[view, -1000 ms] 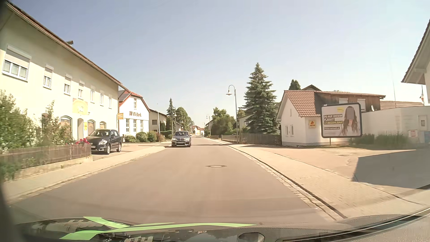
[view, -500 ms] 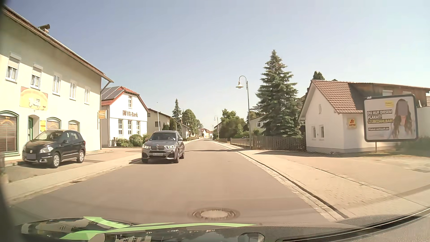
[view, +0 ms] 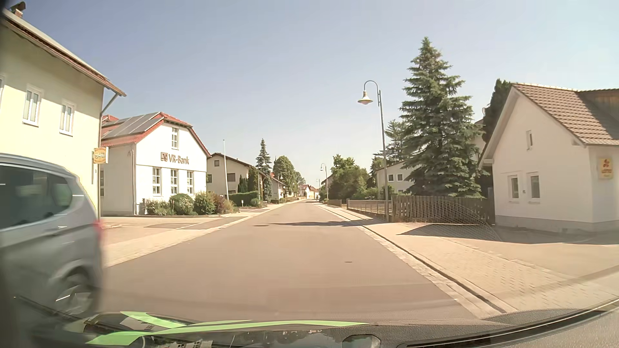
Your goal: Follow the waypoints while adhering to traffic rules and regulations
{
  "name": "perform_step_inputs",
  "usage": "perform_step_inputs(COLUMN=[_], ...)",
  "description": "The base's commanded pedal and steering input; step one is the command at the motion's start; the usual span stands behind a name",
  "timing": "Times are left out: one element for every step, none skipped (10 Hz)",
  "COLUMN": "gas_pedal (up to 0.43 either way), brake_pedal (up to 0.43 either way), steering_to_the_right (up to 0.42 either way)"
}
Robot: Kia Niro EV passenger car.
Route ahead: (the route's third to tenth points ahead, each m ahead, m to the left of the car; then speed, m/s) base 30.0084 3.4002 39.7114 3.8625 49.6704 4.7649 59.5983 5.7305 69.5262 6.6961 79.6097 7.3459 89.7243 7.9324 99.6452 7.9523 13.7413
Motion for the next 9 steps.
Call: perform_step_inputs(gas_pedal=[0.177,0.177,0.177,0.177,0.177,0.189,0.189,0.189,0.189], brake_pedal=[0.0,0.0,0.0,0.0,0.0,0.0,0.0,0.0,0.0], steering_to_the_right=[-0.027,-0.026,-0.027,-0.026,-0.023,-0.019,-0.018,-0.016,-0.014])
